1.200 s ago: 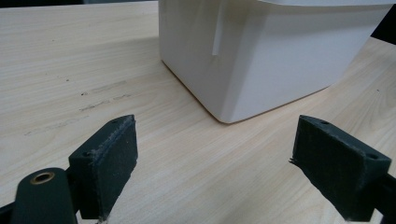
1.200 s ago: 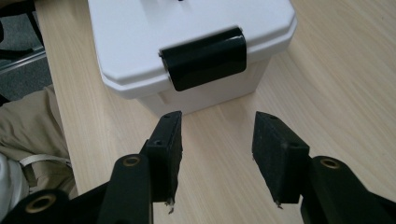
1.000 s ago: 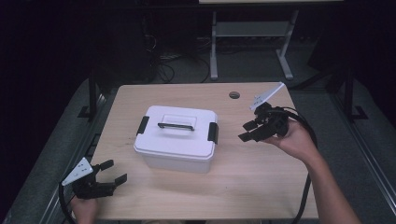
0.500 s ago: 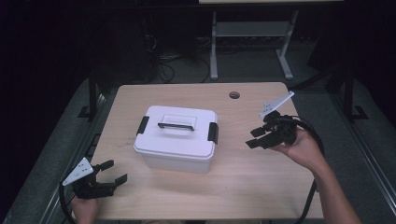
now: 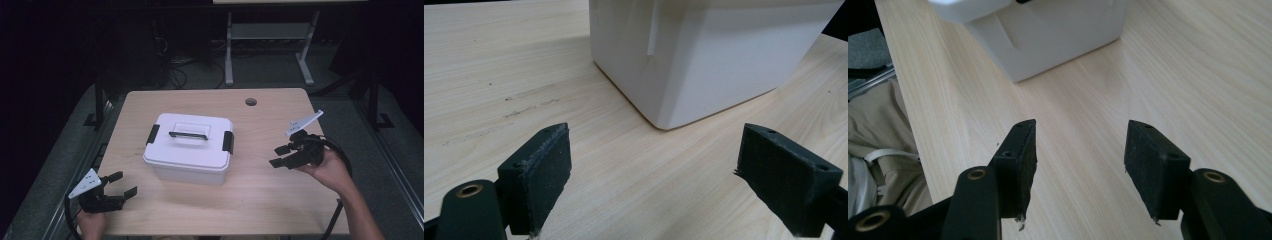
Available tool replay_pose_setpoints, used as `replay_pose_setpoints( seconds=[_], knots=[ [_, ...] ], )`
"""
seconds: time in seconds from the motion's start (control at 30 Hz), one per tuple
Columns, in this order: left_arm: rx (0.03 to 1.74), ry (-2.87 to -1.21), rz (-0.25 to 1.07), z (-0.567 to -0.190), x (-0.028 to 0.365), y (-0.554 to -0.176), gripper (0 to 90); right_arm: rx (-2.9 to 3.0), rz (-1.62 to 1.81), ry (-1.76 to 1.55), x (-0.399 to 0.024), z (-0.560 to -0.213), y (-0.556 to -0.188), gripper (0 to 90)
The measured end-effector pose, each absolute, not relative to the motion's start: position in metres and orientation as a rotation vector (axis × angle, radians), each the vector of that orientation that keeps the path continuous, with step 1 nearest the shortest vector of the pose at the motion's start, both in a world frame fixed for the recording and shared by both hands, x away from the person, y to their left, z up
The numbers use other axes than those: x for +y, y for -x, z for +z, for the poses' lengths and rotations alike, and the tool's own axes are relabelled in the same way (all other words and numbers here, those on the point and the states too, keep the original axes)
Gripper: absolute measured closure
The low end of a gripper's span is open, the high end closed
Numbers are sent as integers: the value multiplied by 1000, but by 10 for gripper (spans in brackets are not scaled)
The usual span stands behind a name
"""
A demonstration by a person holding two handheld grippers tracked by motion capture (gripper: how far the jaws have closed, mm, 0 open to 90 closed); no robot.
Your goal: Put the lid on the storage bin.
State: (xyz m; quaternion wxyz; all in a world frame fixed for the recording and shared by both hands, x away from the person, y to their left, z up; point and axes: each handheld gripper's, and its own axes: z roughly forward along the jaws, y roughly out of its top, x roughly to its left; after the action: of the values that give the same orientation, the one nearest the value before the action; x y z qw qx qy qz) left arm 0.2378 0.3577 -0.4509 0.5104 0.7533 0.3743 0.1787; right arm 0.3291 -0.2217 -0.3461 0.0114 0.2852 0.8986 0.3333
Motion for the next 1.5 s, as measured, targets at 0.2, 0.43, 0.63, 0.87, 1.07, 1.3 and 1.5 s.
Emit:
replay_pose_setpoints(
  seconds=[0.2,0.43,0.63,0.87,1.07,1.3,1.5],
  knots=[
    [903,-1818,432,-451,357,-238,131,2800,1047,-894,-227,-357,-323,451],
    [903,-1820,434,-451,357,-238,131,2801,1061,-908,-233,-371,-316,444],
    [901,-1822,434,-451,356,-238,131,2808,1069,-932,-239,-383,-311,441],
    [902,-1822,433,-451,356,-238,131,2807,1084,-958,-244,-396,-305,437],
    [902,-1825,434,-452,356,-238,131,2812,1091,-968,-247,-403,-302,436],
    [903,-1823,435,-451,356,-238,131,2810,1112,-999,-253,-414,-296,430],
    [901,-1828,434,-451,356,-238,131,2807,1127,-1011,-257,-422,-290,421]
  ],
)
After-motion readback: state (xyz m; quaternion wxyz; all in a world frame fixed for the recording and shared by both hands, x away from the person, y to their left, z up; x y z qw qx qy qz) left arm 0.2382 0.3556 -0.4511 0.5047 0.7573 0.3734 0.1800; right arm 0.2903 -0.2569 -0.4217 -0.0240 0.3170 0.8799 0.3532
